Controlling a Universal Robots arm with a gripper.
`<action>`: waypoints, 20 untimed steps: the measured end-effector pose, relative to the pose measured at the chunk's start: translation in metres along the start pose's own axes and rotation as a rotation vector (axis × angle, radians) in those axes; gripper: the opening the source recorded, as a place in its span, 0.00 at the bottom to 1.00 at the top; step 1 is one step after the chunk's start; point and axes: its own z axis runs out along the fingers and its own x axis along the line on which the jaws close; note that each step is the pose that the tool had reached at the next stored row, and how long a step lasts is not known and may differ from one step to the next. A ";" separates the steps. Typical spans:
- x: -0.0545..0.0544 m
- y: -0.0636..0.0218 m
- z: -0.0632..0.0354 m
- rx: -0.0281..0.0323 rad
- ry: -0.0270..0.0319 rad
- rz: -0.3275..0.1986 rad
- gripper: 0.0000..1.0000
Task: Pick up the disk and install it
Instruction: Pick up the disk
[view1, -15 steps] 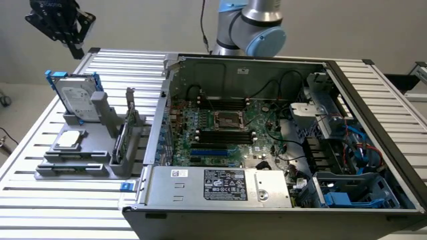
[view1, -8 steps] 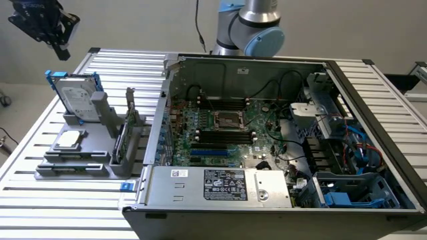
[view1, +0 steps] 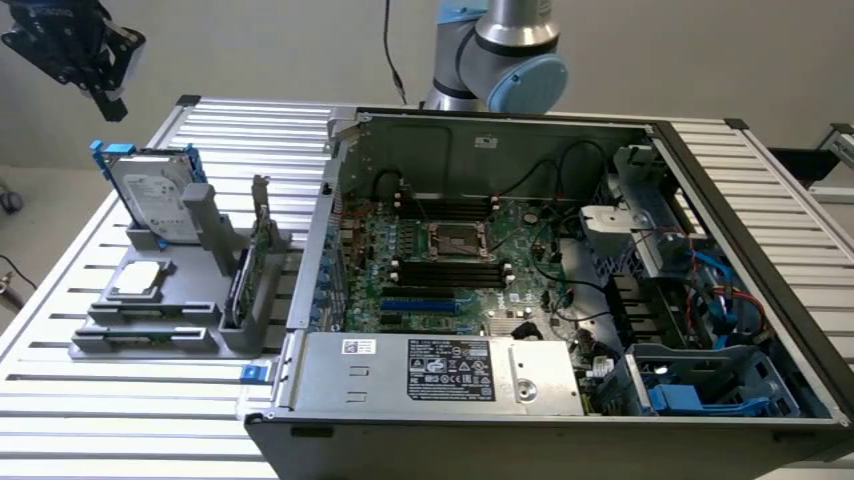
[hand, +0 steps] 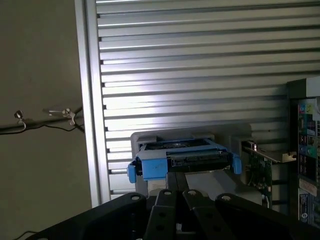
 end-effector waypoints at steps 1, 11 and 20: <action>0.000 0.0000 0.0000 0.0000 0.0000 0.000 0.11; 0.000 0.0007 0.0001 0.0001 0.0000 0.000 0.11; 0.001 0.0008 0.0015 -0.0020 0.0010 -0.135 0.11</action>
